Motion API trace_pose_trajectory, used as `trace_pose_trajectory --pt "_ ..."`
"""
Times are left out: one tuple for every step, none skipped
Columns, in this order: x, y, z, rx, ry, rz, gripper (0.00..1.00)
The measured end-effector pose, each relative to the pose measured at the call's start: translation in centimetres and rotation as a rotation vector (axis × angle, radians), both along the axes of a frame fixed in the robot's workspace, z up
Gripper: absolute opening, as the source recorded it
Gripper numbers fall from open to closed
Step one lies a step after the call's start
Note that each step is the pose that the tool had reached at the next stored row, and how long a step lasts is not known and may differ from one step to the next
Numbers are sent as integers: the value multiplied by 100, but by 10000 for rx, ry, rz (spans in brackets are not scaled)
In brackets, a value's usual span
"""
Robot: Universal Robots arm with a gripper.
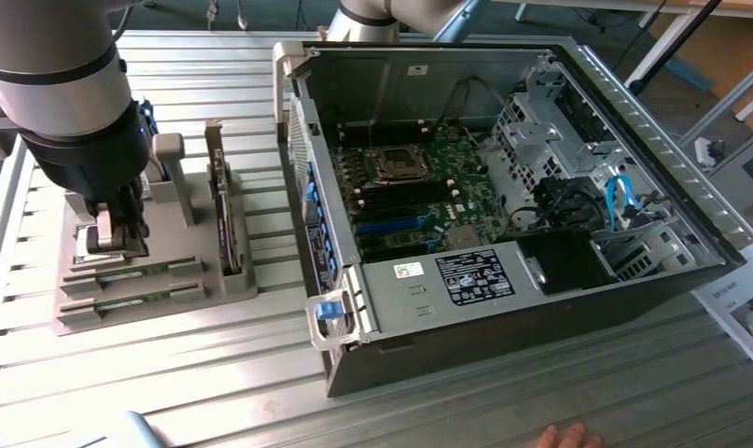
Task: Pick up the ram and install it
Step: 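Pick up the ram and move it above insertion slot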
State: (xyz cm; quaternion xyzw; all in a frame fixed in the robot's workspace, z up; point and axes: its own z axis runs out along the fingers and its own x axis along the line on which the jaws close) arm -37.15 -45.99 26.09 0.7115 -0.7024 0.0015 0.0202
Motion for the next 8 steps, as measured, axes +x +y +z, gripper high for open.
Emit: trace_pose_trajectory --pt "0 0 0 1 -1 0 30" --pt "-1 -1 -2 2 -2 0 30" --pt "-3 -8 -4 4 -4 -1 30" --pt "-5 -24 -4 2 -3 -1 30" --pt "-8 -43 -4 1 -2 0 30" --pt "-11 -62 -6 2 -3 -1 30" --pt "-15 -87 -7 2 -2 0 30" --pt "-19 -112 -9 2 -2 0 30"
